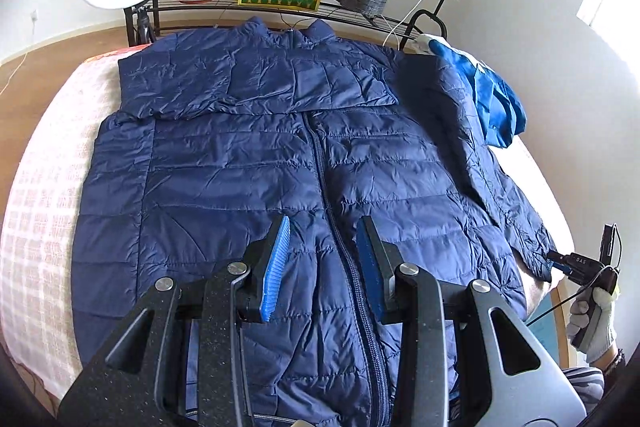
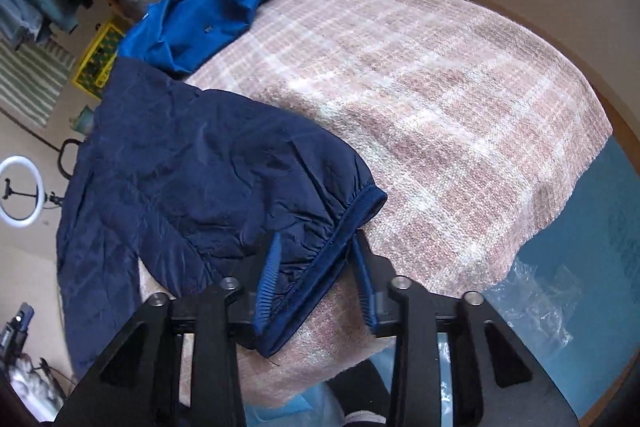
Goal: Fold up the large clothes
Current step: 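Grasp the other sleeve cuff of the navy jacket with the right tool, then carry the held sleeve across the jacket body with the right tool and release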
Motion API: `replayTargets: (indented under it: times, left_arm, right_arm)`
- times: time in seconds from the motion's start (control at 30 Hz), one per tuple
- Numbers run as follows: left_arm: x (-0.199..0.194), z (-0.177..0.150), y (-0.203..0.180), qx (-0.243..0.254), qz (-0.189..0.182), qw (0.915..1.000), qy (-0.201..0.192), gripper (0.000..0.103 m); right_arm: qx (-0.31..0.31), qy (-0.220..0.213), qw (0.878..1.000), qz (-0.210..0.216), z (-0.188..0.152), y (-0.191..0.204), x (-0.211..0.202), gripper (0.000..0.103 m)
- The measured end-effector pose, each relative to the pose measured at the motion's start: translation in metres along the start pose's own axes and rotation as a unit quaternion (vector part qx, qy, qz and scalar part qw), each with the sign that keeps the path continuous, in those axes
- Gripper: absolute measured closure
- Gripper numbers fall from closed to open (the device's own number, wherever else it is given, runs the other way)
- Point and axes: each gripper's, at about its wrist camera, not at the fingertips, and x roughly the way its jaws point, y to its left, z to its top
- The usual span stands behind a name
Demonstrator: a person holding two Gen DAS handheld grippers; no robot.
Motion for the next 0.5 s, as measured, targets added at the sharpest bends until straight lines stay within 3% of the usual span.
replayTargets:
  times: [0.03, 0.1, 0.3, 0.5]
  left_arm:
    - [0.0, 0.0, 0.0, 0.0, 0.001, 1.0, -0.001, 0.068]
    - [-0.001, 0.001, 0.001, -0.001, 0.002, 1.0, -0.001, 0.068]
    - [-0.003, 0.002, 0.007, -0.001, 0.007, 1.0, -0.003, 0.068]
    - [-0.007, 0.004, 0.021, -0.013, 0.012, 0.9998, -0.006, 0.068]
  right_arm:
    - [-0.006, 0.0, 1.0, -0.007, 0.0, 0.002, 0.001, 0.093]
    - [-0.002, -0.005, 1.0, -0.004, 0.002, 0.0, -0.001, 0.097]
    - [-0.003, -0.031, 0.999, 0.012, 0.01, 0.004, -0.022, 0.098]
    - [-0.02, -0.051, 0.998, 0.029, 0.021, 0.035, -0.04, 0.099]
